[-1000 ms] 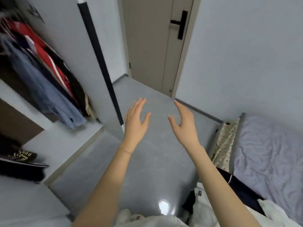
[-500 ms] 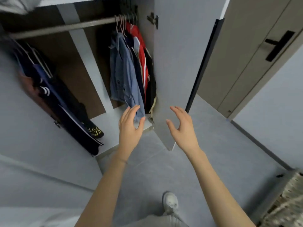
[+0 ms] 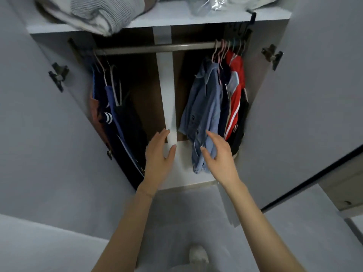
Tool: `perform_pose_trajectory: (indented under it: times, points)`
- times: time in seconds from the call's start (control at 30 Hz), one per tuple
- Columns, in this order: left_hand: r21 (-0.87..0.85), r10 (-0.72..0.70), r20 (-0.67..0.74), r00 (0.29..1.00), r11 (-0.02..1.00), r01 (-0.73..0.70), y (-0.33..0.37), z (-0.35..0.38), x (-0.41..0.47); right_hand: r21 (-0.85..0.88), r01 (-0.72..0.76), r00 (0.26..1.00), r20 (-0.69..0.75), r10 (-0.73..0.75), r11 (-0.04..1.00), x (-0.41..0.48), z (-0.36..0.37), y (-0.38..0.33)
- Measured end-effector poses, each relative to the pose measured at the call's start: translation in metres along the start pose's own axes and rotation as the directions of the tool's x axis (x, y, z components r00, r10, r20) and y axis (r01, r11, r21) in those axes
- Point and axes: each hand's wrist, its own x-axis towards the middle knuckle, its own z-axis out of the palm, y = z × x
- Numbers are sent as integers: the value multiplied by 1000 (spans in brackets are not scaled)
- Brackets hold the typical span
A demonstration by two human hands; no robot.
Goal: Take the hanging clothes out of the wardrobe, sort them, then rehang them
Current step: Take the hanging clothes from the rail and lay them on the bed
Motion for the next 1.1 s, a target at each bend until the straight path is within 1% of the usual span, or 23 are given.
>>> perform_pose_trajectory:
  times: [0.13,0.23,0.37,0.57,0.87,1.0,1.1]
  points:
    - [16,-52,-76,996,998,53,-13,7,41,-17,40,996,77,-38,999,55,6,13]
    - [16,-60,-85,995,998,61,-19,19,66,-21,44,993,114,-41,999,89,8,23]
    - [12,-73,-92,993,997,74,-27,31,101,-42,51,992,115,-46,998,131,9,38]
    - [12,-58,-68,996,998,59,-37,48,164,-93,14,996,87,-5,996,193,13,65]
    - [-2,-24,20,1000,1000,24,-50,70,242,-210,-151,988,-10,152,966,284,18,101]
    - [-37,-20,47,999,999,22,-57,76,267,-161,-228,974,-31,226,960,312,18,110]
    - [-85,-33,72,997,996,39,-63,82,280,-105,-273,961,-78,266,956,326,22,112]
